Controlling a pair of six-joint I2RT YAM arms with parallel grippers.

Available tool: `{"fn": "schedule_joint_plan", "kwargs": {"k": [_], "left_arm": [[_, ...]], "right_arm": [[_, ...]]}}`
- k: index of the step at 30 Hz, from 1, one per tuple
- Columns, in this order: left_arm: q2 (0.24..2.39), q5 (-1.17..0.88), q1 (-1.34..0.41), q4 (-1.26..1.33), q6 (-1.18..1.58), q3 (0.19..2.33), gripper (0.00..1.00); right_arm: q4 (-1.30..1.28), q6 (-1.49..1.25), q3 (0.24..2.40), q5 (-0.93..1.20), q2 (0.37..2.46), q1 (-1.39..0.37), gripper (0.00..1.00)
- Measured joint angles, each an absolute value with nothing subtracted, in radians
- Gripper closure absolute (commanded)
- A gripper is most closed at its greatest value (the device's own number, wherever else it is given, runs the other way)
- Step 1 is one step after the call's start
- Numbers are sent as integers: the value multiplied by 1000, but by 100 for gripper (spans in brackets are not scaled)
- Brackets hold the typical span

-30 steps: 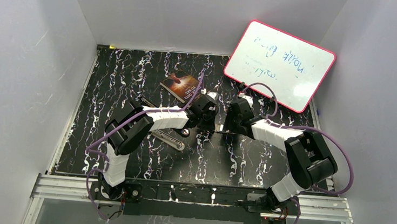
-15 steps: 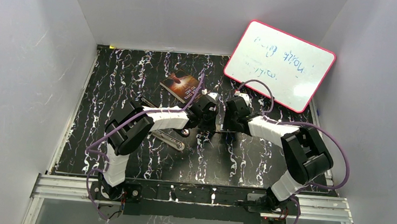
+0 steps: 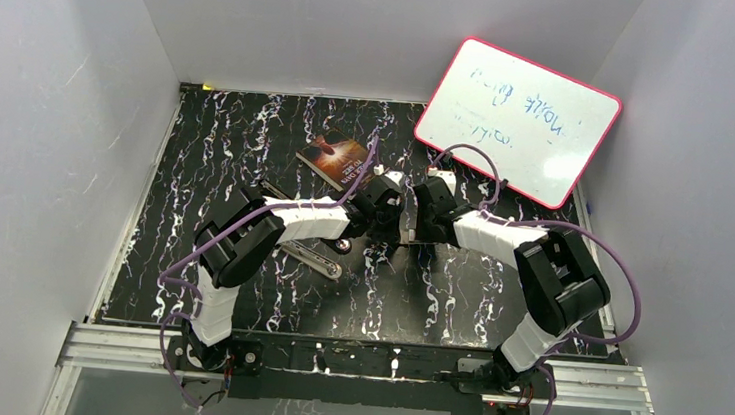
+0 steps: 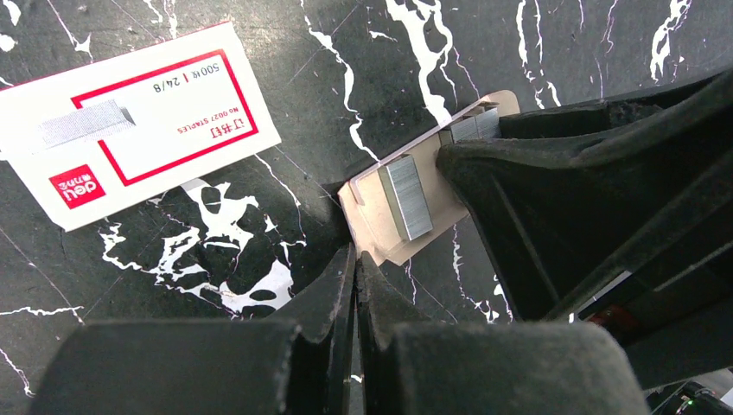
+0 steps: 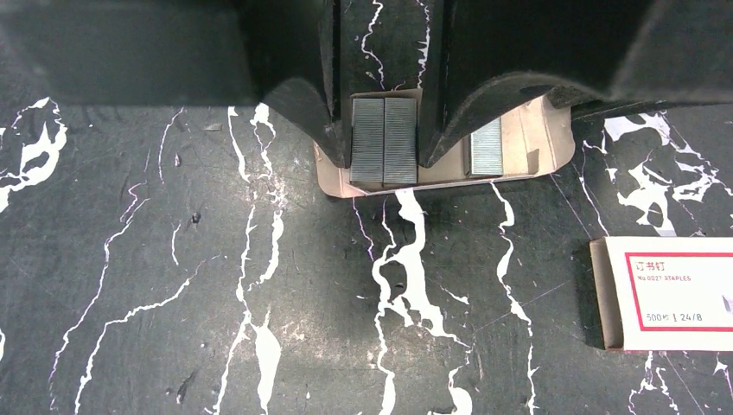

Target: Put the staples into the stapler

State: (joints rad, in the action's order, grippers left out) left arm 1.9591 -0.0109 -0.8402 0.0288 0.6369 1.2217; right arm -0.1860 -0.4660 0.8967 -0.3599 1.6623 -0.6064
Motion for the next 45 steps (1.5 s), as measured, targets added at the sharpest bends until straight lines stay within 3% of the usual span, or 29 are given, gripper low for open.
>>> {"fn": "schedule_joint_plan", "kwargs": {"k": [6, 28, 38, 45], "left_arm": [[1959, -11, -839, 28, 637, 1222, 100], [2029, -33, -793, 56, 640, 1320, 99], [2087, -98, -745, 78, 632, 1385, 48], [1988, -105, -690, 72, 582, 1348, 40]], "right_arm": [[-186, -467, 896, -367, 1661, -607, 71], [-256, -434, 825, -266, 1425, -607, 70], [-263, -426, 791, -199, 1353, -616, 68], [-259, -402, 789, -169, 1347, -681, 67]]}}
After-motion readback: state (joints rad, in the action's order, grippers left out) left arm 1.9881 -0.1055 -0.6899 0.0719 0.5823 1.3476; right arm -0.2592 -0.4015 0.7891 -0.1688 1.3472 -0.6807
